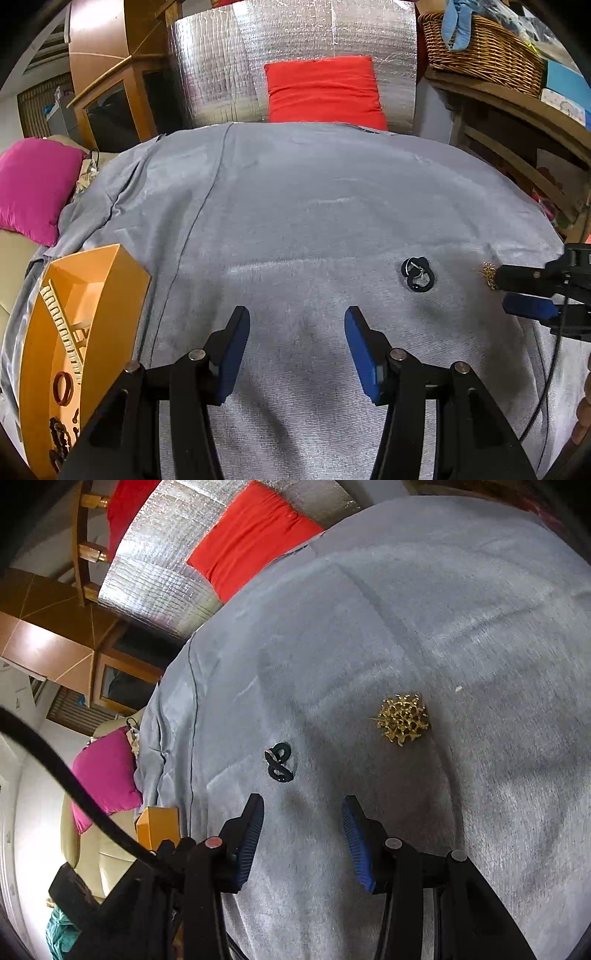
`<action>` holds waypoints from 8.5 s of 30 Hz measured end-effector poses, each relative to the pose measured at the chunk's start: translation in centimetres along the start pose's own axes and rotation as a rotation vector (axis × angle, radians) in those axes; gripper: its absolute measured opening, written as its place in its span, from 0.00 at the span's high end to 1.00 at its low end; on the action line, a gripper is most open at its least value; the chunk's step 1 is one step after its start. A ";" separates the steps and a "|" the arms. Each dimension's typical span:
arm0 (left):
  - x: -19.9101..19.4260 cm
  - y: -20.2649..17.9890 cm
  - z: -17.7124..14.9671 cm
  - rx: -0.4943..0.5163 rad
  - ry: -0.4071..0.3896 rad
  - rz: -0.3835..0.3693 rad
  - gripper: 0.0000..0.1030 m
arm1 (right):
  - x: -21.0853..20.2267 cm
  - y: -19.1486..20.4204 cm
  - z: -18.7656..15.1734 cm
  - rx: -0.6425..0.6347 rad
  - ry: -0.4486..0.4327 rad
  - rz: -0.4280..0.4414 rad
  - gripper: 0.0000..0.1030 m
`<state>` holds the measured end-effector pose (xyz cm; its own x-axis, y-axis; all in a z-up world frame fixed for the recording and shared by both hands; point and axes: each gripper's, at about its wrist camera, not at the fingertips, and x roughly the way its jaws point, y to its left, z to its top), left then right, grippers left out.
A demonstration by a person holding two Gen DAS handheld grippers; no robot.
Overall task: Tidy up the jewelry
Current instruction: 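Lower the open left tool around the hair tie while the right tool lowers over the brooch, then close the left tool on the black hair tie while the right tool closes on the gold brooch, then lift the hair tie in the left tool while the right tool lifts the brooch toward the box, then carry the hair tie in the left tool while the right tool carries the brooch over the box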
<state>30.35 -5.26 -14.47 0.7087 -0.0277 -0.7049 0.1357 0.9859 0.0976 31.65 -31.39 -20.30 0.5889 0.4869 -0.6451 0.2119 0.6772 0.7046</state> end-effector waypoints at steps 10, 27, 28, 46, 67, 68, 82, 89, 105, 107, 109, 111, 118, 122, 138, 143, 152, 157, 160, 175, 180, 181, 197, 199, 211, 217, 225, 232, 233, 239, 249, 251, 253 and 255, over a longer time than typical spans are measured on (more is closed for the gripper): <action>2.0 -0.9 0.2 -0.044 0.069 -0.069 0.47 | -1.8 -2.7 0.7 0.077 -0.048 0.026 0.54; 4.0 -4.3 1.1 -0.010 0.074 -0.044 0.47 | -1.3 -5.3 2.2 0.094 -0.027 0.045 0.54; 4.1 -4.4 1.2 -0.007 0.072 -0.041 0.47 | -1.4 -5.4 2.3 0.093 -0.026 0.047 0.54; 5.9 -5.1 2.1 -0.023 0.098 -0.044 0.47 | -1.6 -6.3 2.4 0.113 -0.010 0.074 0.54; 8.3 -6.8 3.1 -0.019 0.089 -0.176 0.38 | 2.1 -4.1 4.1 0.022 -0.063 -0.163 0.50; 8.5 -6.8 3.2 -0.022 0.094 -0.181 0.38 | 2.3 -3.9 4.3 0.009 -0.066 -0.173 0.49; 9.2 -7.0 3.8 -0.056 0.085 -0.223 0.35 | 3.3 -2.4 4.9 -0.115 -0.103 -0.254 0.52; 8.8 -7.2 4.2 -0.051 0.066 -0.260 0.35 | 3.0 -3.0 5.5 -0.134 -0.097 -0.264 0.69; 9.5 -8.4 3.8 -0.037 0.078 -0.319 0.35 | 1.8 -6.4 6.6 0.029 -0.041 -0.035 0.67; 9.6 -8.5 3.7 -0.034 0.073 -0.316 0.35 | 2.0 -6.2 6.7 0.026 -0.040 -0.035 0.66; 9.7 -8.6 3.7 -0.032 0.066 -0.313 0.35 | 2.0 -6.2 6.7 0.016 -0.038 -0.035 0.65; 9.8 -8.7 3.8 -0.029 0.062 -0.313 0.35 | 1.8 -6.1 6.6 0.005 -0.035 -0.035 0.61; 9.7 -8.1 3.7 -0.050 0.055 -0.343 0.67 | 1.9 -5.3 6.1 -0.066 -0.018 -0.066 0.60; 9.7 -7.6 3.8 -0.072 0.067 -0.365 0.80 | 2.1 -4.7 5.6 -0.121 -0.025 -0.101 0.60; 7.7 -6.5 3.9 -0.067 0.046 -0.362 0.91 | 2.5 -1.7 3.6 -0.334 -0.056 -0.307 0.63; 6.9 -5.8 3.7 -0.067 0.041 -0.356 0.91 | 2.2 -0.8 3.1 -0.344 -0.050 -0.312 0.64; 5.1 -3.5 3.1 -0.059 0.020 -0.333 0.91 | 1.2 1.2 2.0 -0.356 -0.069 -0.310 0.64; 5.0 -2.4 2.5 -0.065 0.025 -0.320 0.91 | 1.0 1.6 1.4 -0.351 -0.069 -0.317 0.64; 5.0 -2.0 2.8 -0.090 0.026 -0.334 0.91 | 1.3 1.5 1.4 -0.339 -0.058 -0.327 0.64; 5.7 -4.2 3.3 -0.080 -0.010 -0.370 0.46 | 1.2 -0.4 1.7 -0.298 -0.049 -0.343 0.64; 7.9 -6.4 3.4 -0.055 0.039 -0.363 0.45 | 1.1 -1.8 2.3 -0.275 -0.036 -0.306 0.64; 8.1 -6.6 3.3 -0.053 0.046 -0.361 0.45 | 1.0 -1.8 2.3 -0.281 -0.035 -0.303 0.64; 9.2 -8.0 3.5 -0.024 0.061 -0.304 0.82 | 0.9 -1.7 2.4 -0.310 -0.017 -0.291 0.64; 8.7 -7.7 3.5 -0.027 0.057 -0.304 0.82 | 0.9 -1.5 2.3 -0.307 -0.019 -0.295 0.64; 4.4 -5.5 3.6 0.007 -0.024 -0.214 0.83 | 0.4 1.7 1.0 -0.346 -0.041 -0.284 0.64; 2.3 -3.7 2.6 0.018 -0.037 -0.160 0.82 | -0.3 4.1 -0.3 -0.374 -0.067 -0.265 0.64; -0.9 -2.3 1.4 0.041 -0.085 -0.111 0.82 | -1.0 6.7 -1.7 -0.391 -0.098 -0.242 0.64; -2.8 -0.3 -0.5 0.018 -0.085 -0.071 0.82 | -1.3 8.5 -2.7 -0.393 -0.116 -0.212 0.64; -3.1 0.1 -0.8 0.011 -0.084 -0.063 0.82 | -1.3 8.8 -2.9 -0.395 -0.118 -0.207 0.64; -4.9 1.5 -2.8 0.004 -0.094 -0.032 0.82 | -1.4 10.1 -4.1 -0.403 -0.118 -0.177 0.64; -11.4 5.8 -6.5 -0.055 -0.147 -0.014 0.83 | -1.2 12.8 -7.3 -0.454 -0.127 -0.117 0.64; -13.1 7.1 -6.6 -0.065 -0.165 0.008 0.83 | -1.0 13.9 -8.3 -0.483 -0.132 -0.092 0.64; -14.6 8.3 -6.6 -0.081 -0.182 0.029 0.83 | -0.8 15.0 -9.2 -0.512 -0.138 -0.064 0.64; -16.5 9.7 -6.4 -0.102 -0.212 0.047 0.83 | -0.7 16.4 -10.3 -0.547 -0.148 -0.020 0.64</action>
<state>15.56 5.85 -6.43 0.8434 -0.0048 -0.5373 0.0364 0.9982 0.0482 26.69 -14.93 -11.34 0.7002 0.4151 -0.5809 -0.1877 0.8920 0.4112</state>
